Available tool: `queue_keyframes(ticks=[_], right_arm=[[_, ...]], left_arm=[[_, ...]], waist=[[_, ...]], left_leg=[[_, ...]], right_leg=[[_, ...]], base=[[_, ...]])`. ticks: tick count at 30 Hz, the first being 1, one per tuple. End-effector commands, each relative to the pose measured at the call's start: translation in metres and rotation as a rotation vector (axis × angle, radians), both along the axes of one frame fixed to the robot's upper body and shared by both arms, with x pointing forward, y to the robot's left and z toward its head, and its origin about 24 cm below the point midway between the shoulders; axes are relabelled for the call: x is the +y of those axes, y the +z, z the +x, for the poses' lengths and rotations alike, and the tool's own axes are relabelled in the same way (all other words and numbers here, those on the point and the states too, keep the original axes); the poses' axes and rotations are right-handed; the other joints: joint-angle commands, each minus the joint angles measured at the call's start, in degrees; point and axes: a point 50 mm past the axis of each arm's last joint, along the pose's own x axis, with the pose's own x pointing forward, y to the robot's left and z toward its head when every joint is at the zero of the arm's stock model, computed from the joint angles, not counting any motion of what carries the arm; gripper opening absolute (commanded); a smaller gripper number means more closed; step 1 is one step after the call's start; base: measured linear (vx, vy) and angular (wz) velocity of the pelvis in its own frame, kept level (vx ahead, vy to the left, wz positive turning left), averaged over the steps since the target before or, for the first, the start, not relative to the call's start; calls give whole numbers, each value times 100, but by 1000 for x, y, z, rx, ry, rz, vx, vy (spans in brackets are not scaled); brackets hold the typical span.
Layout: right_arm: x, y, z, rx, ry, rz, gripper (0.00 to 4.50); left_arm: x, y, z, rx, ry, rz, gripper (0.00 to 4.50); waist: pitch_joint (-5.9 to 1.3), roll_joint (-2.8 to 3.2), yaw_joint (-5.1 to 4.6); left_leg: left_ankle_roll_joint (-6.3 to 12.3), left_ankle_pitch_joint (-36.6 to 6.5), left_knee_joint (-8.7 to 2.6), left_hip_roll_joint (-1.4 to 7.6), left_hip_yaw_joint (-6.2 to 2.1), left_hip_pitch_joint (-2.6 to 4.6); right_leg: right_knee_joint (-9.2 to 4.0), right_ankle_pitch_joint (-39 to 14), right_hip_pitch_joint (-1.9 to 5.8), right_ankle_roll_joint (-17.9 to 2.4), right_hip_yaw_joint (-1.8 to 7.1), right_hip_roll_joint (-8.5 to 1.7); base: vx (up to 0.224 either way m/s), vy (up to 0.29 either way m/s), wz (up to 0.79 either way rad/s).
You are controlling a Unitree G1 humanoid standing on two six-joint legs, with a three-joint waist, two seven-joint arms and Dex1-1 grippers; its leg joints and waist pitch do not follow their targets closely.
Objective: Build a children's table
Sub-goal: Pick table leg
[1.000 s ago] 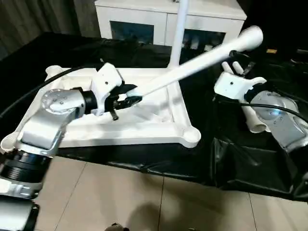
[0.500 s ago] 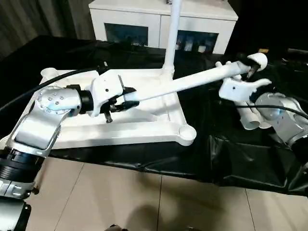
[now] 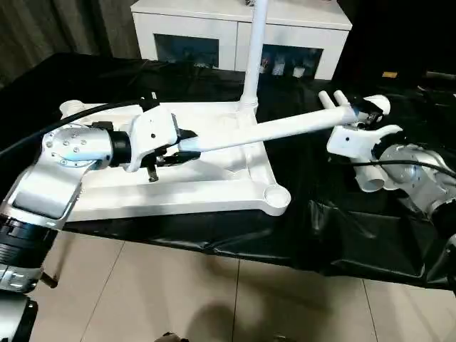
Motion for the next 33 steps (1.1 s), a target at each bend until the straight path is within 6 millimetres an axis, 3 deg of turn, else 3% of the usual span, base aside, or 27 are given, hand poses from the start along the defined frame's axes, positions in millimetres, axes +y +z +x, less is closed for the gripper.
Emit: queue_keyframes(ticks=[1, 8, 15, 17, 18, 19, 22, 23, 28, 30, 32, 33], right_arm=[[1, 1, 1, -3, 7, -4, 265], [0, -2, 1, 3, 8, -4, 198], [0, -3, 1, 10, 16, 18, 190], [1, -3, 0, 12, 20, 28, 189], [1, -3, 0, 12, 21, 28, 189], [1, -4, 0, 16, 22, 31, 189], [0, -5, -1, 25, 20, 35, 189], [-1, -7, -1, 33, 17, 38, 188], [-4, -10, -2, 55, 3, 49, 188], [-9, -13, -3, 86, -36, 119, 188], [-9, -13, -3, 86, -36, 119, 188], [-11, -17, -3, 118, -71, 224, 188]], left_arm=[[-3, 15, -1, -55, -29, -1, 134], [-3, 16, -1, -62, -44, -3, 134], [-1, 16, 0, -63, -32, -4, 134], [4, 22, 8, -143, 65, -22, 134], [4, 23, 10, -155, 77, -24, 190], [6, 25, 10, -146, 80, -41, 204], [9, 32, 12, -155, 84, -94, 211], [13, 38, 13, -182, 97, -125, 238], [24, 50, 17, -254, 137, -175, 269], [39, 66, 21, -334, 205, -297, 282], [39, 66, 21, -334, 205, -297, 298], [52, 73, 25, -390, 295, -365, 298]], waist=[[-411, -42, -23], [-412, -49, -20], [-413, -53, -22], [-413, -55, -25], [-413, -52, -24], [-417, -51, -19], [-418, -52, -26], [-418, -57, -25], [-418, -61, -30], [-416, -61, -14], [-426, -54, -16], [-425, -54, -19]], left_leg=[[-52, -1296, -362, 199, -75, 111], [-37, -1264, -361, 197, -75, 102], [-17, -1273, -358, 198, -72, 104], [-7, -1272, -357, 195, -72, 103], [0, -1275, -357, 196, -72, 103], [-1, -1261, -356, 197, -74, 104], [-15, -1309, -350, 184, -70, 110], [-24, -1308, -355, 189, -77, 103], [17, -1296, -348, 190, -73, 100], [18, -1317, -353, 197, -70, 107], [6, -1354, -351, 193, -76, 111], [12, -1354, -351, 197, -74, 109]], right_leg=[[-350, -818, 255, -1379, 237, -206], [-343, -790, 263, -1384, 235, -207], [-344, -789, 258, -1380, 236, -203], [-347, -781, 260, -1375, 237, -199], [-350, -785, 260, -1373, 236, -196], [-346, -772, 263, -1372, 237, -199], [-344, -780, 255, -1391, 233, -194], [-343, -782, 264, -1399, 231, -199], [-341, -762, 260, -1411, 232, -201], [-342, -802, 248, -1424, 236, -210], [-335, -748, 254, -1454, 232, -200], [-334, -715, 256, -1458, 232, -199]], base=[[0, 0, 0], [0, 0, 0], [0, 0, 0], [0, 0, 0], [0, 0, 0], [0, 0, 0], [0, 0, 0], [0, 0, 0], [0, 0, 0], [0, 0, 0], [0, 0, 0], [0, 0, 0]])
